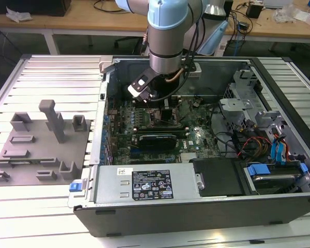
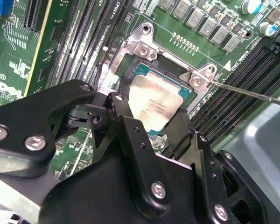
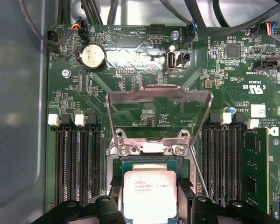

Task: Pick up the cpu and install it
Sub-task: 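Place the cpu into insertion slot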

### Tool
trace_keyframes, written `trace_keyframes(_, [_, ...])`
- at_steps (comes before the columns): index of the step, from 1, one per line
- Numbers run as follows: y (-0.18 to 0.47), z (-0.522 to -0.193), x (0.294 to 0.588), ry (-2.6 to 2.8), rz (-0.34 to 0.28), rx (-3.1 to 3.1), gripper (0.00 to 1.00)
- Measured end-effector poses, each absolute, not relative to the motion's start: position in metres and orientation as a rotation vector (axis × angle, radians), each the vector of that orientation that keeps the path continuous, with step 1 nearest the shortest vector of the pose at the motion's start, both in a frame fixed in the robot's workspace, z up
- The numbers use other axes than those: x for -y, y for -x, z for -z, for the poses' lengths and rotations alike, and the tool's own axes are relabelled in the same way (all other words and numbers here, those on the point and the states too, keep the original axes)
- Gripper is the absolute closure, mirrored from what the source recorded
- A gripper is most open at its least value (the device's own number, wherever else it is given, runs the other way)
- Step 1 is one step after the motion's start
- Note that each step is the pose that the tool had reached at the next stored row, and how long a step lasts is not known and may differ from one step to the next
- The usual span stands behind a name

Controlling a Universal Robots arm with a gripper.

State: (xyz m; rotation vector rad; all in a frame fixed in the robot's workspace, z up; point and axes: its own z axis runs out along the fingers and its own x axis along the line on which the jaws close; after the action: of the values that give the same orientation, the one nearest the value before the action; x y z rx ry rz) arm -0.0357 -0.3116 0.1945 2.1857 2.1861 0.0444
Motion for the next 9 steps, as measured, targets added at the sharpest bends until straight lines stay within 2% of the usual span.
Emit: trace_keyframes(9, [0.0337, -0.1943, 0.312, -2.186, -0.043, -2.186, 0.45])
